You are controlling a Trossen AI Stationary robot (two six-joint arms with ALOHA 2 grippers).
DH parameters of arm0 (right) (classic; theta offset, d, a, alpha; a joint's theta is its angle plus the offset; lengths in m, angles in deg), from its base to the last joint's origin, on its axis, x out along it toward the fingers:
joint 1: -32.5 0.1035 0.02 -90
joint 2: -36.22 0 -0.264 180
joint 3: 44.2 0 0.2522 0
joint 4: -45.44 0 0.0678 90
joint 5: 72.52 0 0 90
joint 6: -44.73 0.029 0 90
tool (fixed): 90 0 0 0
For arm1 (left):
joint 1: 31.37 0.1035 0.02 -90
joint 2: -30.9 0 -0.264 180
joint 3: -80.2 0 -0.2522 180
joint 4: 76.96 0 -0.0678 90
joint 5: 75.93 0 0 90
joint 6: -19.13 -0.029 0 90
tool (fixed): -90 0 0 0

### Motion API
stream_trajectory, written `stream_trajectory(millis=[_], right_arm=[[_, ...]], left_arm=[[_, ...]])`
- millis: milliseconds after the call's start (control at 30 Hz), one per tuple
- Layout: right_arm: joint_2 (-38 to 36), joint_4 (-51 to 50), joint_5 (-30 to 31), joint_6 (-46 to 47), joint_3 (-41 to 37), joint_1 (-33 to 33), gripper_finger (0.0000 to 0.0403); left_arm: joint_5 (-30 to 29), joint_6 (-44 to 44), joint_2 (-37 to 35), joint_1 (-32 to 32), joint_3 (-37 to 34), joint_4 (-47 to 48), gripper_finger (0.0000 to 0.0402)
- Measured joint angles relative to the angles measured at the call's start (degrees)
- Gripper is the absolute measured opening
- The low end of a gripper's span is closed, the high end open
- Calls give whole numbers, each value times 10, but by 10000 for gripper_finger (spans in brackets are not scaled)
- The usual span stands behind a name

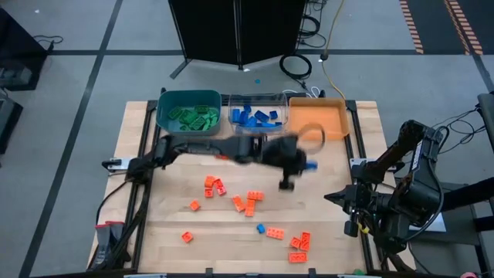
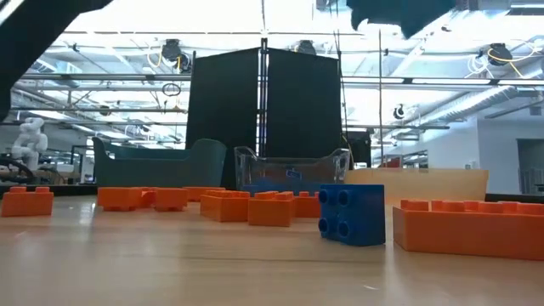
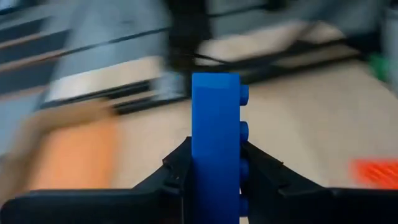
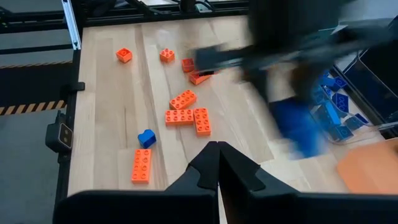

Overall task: Sort blocks
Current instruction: Put the blue game piece into the transparent bin

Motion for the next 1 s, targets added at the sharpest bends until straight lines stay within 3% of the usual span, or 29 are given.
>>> stream_trajectory(millis=[167,233,567,733,1000], right_arm=[[0,-1,0,-1,0,0,0],[0,-1,0,-2,0,0,0],[0,-14,-2,-2,0,0,0],[0,-32,-2,-3,0,0,0],[0,-48,-2,-3,0,0,0]], left_arm=[[-105,72,0,76,31,9,93],[-122,93,0,108,31,8,93],[-116,222,8,238,2,31,93],[-76,244,8,255,-53,37,93],[-72,258,9,255,-130,29,93]])
